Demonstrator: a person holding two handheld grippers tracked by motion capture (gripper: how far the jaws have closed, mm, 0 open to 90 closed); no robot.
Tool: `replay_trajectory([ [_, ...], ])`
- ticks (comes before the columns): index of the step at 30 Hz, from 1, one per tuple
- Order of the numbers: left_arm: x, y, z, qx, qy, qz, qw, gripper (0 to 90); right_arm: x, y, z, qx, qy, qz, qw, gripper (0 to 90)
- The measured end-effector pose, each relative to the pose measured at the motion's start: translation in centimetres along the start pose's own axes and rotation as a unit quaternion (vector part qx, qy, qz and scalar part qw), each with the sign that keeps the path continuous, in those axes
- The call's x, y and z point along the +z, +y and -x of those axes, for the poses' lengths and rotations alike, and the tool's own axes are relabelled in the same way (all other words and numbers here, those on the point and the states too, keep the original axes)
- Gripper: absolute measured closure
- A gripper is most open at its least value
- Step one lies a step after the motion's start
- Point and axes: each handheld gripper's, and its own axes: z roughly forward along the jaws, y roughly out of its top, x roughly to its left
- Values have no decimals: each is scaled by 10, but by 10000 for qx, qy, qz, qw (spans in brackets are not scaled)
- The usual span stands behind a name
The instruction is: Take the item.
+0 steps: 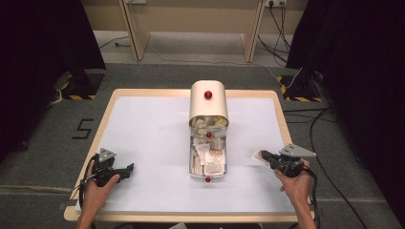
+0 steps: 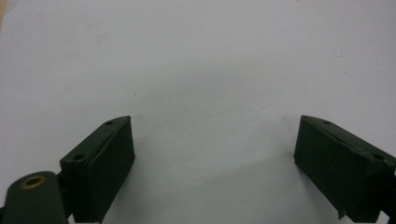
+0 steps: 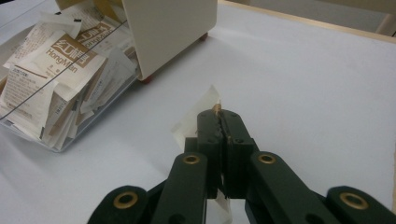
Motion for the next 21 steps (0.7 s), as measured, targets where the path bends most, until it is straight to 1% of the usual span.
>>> replay_trajectory([
  [6,0,0,0,-2,-1,-1,10000,113,4,-1,2,5,-43,-38,10000,881],
  [10,0,0,0,-2,-2,0,10000,113,7,-4,5,47,-76,-110,9999,881],
  [21,0,0,0,-2,-1,0,10000,113,10,-7,12,122,-158,-139,9997,880],
])
